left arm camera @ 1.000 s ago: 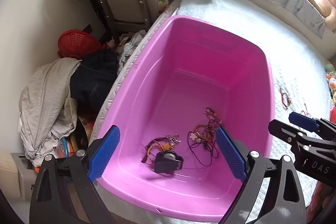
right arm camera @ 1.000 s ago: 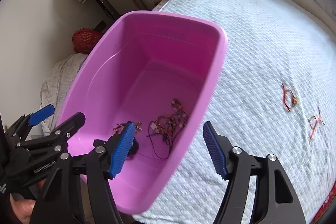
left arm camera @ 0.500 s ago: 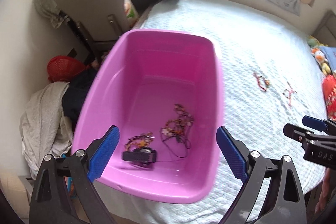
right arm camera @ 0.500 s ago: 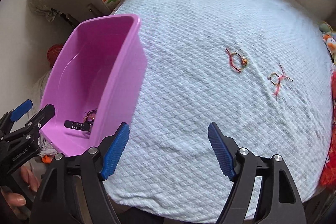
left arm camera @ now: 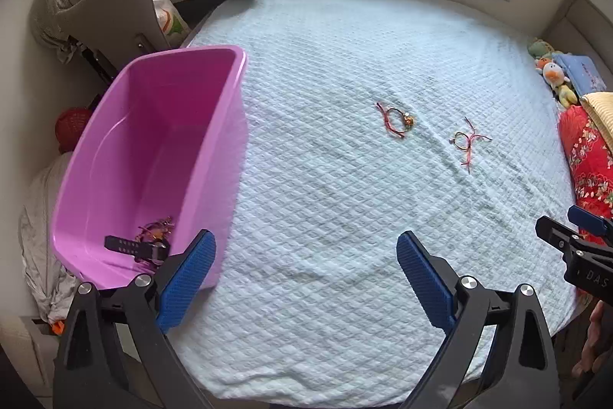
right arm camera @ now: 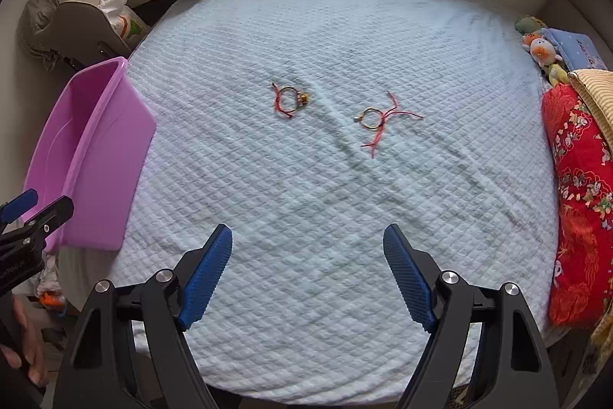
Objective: Organize jewelry
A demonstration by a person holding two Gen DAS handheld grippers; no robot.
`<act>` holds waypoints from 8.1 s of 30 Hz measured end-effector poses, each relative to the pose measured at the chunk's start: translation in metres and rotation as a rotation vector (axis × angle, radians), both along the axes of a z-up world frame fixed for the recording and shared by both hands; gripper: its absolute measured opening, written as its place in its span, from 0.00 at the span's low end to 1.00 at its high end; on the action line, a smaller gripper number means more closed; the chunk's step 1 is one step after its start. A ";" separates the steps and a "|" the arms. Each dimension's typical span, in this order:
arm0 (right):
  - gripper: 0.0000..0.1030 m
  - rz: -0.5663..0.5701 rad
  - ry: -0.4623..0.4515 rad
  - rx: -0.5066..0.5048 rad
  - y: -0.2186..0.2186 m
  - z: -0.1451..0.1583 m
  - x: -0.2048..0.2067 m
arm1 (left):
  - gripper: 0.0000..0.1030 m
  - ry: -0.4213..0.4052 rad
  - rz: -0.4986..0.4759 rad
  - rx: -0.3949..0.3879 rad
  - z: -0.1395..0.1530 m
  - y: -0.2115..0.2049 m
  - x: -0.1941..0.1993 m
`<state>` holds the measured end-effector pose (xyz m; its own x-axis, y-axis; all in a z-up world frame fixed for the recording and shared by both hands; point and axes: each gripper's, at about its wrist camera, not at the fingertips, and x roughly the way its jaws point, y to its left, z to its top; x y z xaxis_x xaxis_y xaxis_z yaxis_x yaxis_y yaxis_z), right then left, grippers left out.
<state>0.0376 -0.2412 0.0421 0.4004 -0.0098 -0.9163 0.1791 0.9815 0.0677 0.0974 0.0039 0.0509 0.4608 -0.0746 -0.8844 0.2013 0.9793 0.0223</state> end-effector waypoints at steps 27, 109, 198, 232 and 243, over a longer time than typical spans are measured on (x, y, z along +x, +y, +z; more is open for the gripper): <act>0.75 -0.135 -0.110 0.027 -0.169 -0.113 0.074 | 0.93 0.017 -0.013 0.024 -0.130 -0.159 0.099; 0.50 -0.079 -0.221 -0.072 -0.139 -0.252 0.214 | 0.28 -0.185 -0.092 -0.024 -0.247 -0.247 0.254; 0.06 0.103 -0.103 0.136 -0.126 -0.163 0.002 | 0.69 -0.089 -0.002 0.013 -0.259 -0.186 0.002; 0.06 0.468 -0.236 0.221 0.003 0.050 0.061 | 0.04 -0.163 0.214 -0.108 0.030 -0.041 -0.014; 0.06 0.558 -0.255 0.283 0.181 0.090 0.129 | 0.04 -0.208 0.340 -0.063 0.074 0.118 0.025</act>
